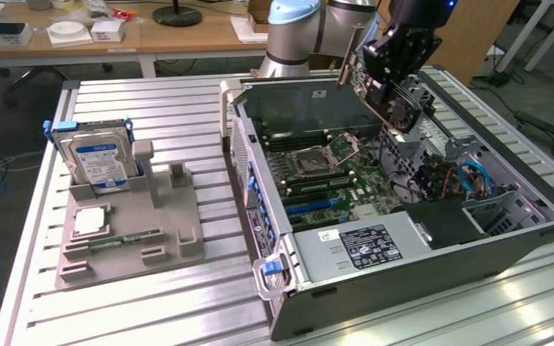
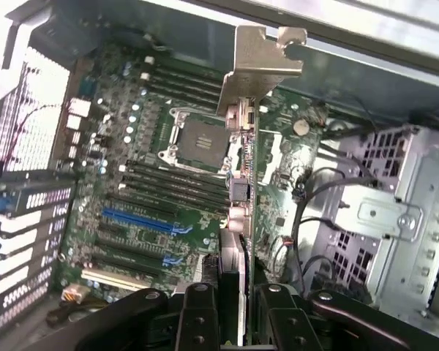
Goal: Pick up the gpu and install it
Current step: 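Insert the gpu into the slot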
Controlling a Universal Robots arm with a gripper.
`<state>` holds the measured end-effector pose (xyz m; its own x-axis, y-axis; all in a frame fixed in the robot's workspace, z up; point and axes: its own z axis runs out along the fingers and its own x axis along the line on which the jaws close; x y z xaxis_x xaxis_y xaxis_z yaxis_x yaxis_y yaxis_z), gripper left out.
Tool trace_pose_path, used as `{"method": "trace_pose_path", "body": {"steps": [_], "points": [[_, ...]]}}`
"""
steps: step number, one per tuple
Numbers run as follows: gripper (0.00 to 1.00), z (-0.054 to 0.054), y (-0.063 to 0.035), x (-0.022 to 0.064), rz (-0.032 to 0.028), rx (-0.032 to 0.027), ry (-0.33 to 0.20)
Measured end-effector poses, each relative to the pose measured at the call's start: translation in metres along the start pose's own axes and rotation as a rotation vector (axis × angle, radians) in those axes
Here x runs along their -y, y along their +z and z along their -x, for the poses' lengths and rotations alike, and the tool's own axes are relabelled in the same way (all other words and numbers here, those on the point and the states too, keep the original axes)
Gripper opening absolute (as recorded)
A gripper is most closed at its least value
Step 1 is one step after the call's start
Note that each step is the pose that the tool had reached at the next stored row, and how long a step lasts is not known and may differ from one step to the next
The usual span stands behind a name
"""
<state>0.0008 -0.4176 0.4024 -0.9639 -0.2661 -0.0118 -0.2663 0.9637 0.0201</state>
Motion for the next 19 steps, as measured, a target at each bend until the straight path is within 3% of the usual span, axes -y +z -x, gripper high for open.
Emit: {"method": "trace_pose_path", "body": {"steps": [19], "points": [[0.27,-0.0001,0.0086,0.0002,0.0043,-0.0073,-0.365]]}}
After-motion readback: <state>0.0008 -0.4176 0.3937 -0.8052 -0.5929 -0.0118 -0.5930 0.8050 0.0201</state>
